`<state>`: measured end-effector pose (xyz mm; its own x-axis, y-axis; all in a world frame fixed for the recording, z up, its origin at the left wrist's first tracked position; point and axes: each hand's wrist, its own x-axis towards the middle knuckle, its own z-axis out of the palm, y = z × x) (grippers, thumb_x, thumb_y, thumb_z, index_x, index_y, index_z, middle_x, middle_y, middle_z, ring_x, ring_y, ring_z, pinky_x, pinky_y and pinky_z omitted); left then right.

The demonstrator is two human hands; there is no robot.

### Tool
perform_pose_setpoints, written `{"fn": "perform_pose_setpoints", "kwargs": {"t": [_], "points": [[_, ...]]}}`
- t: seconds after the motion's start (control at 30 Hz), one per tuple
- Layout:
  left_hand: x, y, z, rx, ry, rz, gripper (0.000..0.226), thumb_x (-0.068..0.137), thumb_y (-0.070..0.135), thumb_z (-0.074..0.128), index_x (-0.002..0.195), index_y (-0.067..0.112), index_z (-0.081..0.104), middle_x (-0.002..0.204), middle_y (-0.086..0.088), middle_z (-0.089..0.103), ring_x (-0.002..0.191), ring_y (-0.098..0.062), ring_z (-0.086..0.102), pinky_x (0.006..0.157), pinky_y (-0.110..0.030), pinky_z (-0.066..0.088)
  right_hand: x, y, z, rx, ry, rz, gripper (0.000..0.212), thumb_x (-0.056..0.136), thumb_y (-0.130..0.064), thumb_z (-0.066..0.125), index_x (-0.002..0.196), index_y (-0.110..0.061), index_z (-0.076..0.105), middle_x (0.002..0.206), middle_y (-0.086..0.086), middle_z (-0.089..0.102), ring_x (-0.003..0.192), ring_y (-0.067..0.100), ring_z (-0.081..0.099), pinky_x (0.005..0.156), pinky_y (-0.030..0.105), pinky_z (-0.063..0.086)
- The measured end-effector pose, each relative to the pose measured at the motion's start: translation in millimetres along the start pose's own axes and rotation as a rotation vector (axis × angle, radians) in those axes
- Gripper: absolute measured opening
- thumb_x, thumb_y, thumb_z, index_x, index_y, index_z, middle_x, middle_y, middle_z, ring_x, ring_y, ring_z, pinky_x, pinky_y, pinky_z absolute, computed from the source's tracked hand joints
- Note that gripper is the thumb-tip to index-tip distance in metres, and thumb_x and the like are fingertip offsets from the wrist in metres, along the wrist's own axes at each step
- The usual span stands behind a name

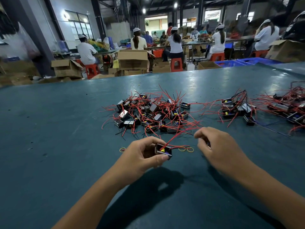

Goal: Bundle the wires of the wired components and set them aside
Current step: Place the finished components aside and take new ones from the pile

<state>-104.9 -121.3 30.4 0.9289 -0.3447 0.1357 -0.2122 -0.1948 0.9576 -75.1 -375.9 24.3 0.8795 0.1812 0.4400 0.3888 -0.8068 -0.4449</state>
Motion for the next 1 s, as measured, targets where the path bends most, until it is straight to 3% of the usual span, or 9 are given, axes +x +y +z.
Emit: {"fn": "perform_pose_setpoints", "kwargs": {"t": [0.03, 0.13, 0.23, 0.37, 0.5, 0.6, 0.77, 1.0], "points": [[-0.5, 0.9, 1.4, -0.018, -0.009, 0.013, 0.026, 0.081, 0.022, 0.080, 0.105, 0.020, 0.070, 0.090, -0.013, 0.071, 0.075, -0.016, 0.065, 0.072, -0.027, 0.056, -0.8, -3.9, 0.7, 0.171, -0.030, 0.010, 0.012, 0.094, -0.015, 0.058, 0.092, -0.022, 0.068, 0.079, -0.013, 0.065, 0.073, 0.007, 0.058, 0.069, 0.025, 0.047], [-3.5, 5.3, 4.3, -0.042, -0.105, 0.024, 0.027, 0.083, 0.014, 0.079, 0.107, 0.020, 0.071, 0.094, -0.006, 0.073, 0.082, -0.014, 0.067, 0.078, -0.024, 0.054, -5.1, -18.8, 2.4, 0.836, -0.366, 0.174, 0.024, 0.100, -0.024, 0.052, 0.093, -0.011, 0.071, 0.078, 0.003, 0.071, 0.067, 0.012, 0.062, 0.058, 0.020, 0.046], [-5.6, 6.8, 6.7, -0.012, -0.174, 0.023, 0.031, 0.083, 0.012, 0.079, 0.113, 0.019, 0.070, 0.105, -0.014, 0.073, 0.096, -0.019, 0.068, 0.091, -0.035, 0.053, -8.4, -23.9, -0.5, 1.130, -0.600, 0.262, 0.040, 0.094, -0.040, 0.057, 0.095, -0.002, 0.069, 0.081, 0.017, 0.068, 0.068, 0.024, 0.063, 0.053, 0.026, 0.050], [-5.0, 6.8, 9.3, -0.014, -0.168, -0.003, 0.034, 0.083, 0.011, 0.079, 0.115, 0.016, 0.070, 0.107, -0.019, 0.071, 0.093, -0.018, 0.065, 0.090, -0.034, 0.052, -10.6, -26.2, -4.9, 1.158, -0.696, 0.310, 0.025, 0.081, -0.028, 0.070, 0.097, -0.008, 0.066, 0.075, 0.015, 0.064, 0.064, 0.028, 0.064, 0.049, 0.027, 0.049], [-4.7, 5.4, 16.2, -0.132, -0.088, -0.023, 0.024, 0.087, 0.009, 0.074, 0.110, 0.014, 0.072, 0.096, -0.013, 0.072, 0.084, -0.018, 0.067, 0.079, -0.028, 0.055, -10.3, -26.9, -5.0, 1.181, -0.647, 0.320, 0.029, 0.081, -0.008, 0.074, 0.106, -0.002, 0.060, 0.075, 0.015, 0.065, 0.065, 0.028, 0.065, 0.052, 0.028, 0.052], [-4.1, 3.3, 25.5, -0.177, 0.047, -0.036, 0.017, 0.087, 0.004, 0.069, 0.100, 0.013, 0.074, 0.094, -0.017, 0.073, 0.079, -0.019, 0.066, 0.073, -0.028, 0.054, -12.4, -31.3, 0.6, 1.215, -0.579, 0.336, 0.024, 0.088, 0.001, 0.066, 0.111, 0.002, 0.059, 0.076, 0.017, 0.067, 0.066, 0.029, 0.067, 0.053, 0.028, 0.053], [-0.5, -1.5, 29.7, -0.100, 0.188, -0.062, 0.016, 0.086, -0.004, 0.068, 0.091, 0.010, 0.074, 0.086, -0.016, 0.074, 0.071, -0.018, 0.063, 0.069, -0.031, 0.052, -15.6, -39.0, 9.0, 1.224, -0.557, 0.376, 0.040, 0.076, -0.014, 0.071, 0.112, 0.000, 0.060, 0.080, 0.018, 0.068, 0.069, 0.029, 0.070, 0.054, 0.026, 0.054], [2.1, -5.8, 22.0, -0.108, 0.267, -0.097, 0.009, 0.091, 0.000, 0.066, 0.091, 0.007, 0.072, 0.074, -0.007, 0.072, 0.065, -0.017, 0.067, 0.064, -0.026, 0.055, -9.8, -27.6, 1.9, 1.143, -0.595, 0.375, 0.014, 0.092, -0.003, 0.061, 0.103, 0.005, 0.058, 0.078, 0.017, 0.068, 0.063, 0.022, 0.064, 0.053, 0.024, 0.051]]}}
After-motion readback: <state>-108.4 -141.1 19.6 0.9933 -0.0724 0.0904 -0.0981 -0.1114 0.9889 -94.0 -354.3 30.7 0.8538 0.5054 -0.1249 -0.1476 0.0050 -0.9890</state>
